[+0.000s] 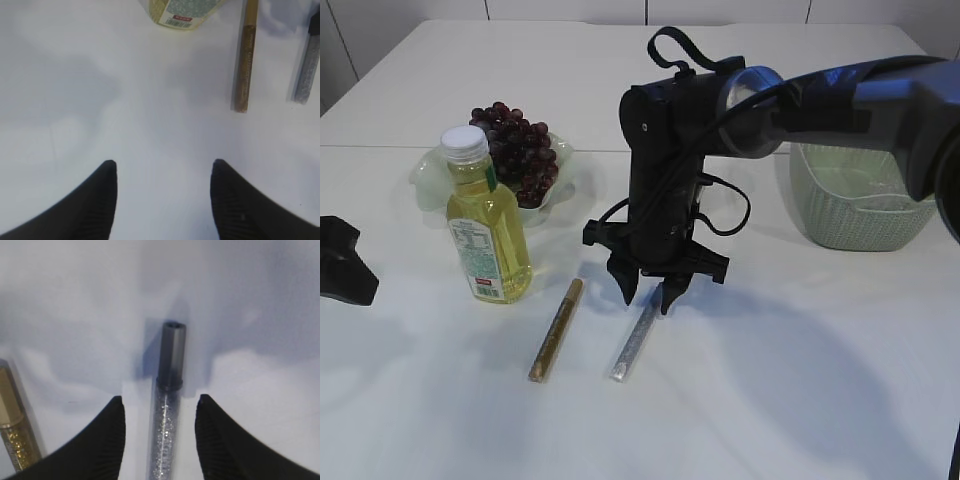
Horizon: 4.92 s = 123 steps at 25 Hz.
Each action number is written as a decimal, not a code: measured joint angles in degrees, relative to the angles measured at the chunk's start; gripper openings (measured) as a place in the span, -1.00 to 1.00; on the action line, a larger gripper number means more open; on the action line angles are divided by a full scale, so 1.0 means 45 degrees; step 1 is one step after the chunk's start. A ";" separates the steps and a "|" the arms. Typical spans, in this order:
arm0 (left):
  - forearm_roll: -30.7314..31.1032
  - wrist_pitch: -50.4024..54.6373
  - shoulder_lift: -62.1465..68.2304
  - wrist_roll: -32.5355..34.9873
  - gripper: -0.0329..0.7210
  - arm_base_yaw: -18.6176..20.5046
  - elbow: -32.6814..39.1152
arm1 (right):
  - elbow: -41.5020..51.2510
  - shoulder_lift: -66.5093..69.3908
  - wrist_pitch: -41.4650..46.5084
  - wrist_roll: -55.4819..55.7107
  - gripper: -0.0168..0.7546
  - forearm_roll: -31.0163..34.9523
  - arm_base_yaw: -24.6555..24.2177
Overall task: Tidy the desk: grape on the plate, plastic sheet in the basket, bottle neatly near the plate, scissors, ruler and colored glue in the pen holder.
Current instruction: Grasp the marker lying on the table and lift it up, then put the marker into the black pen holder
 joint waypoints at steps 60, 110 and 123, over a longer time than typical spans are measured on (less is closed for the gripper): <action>0.0000 -0.0083 0.0000 0.0000 0.24 0.0000 0.0000 | -0.0104 -0.1733 -0.0328 -1.2237 -0.69 0.5400 -0.3703; -0.0199 0.0730 0.0000 0.0000 0.24 0.0000 0.0000 | -0.0131 -0.1099 -0.5343 -2.7072 0.02 1.5054 -0.5450; -0.0629 0.0554 0.0000 0.0000 0.24 0.0000 0.0000 | -0.0104 -0.4369 0.0609 -1.5650 -0.04 0.4714 -0.5348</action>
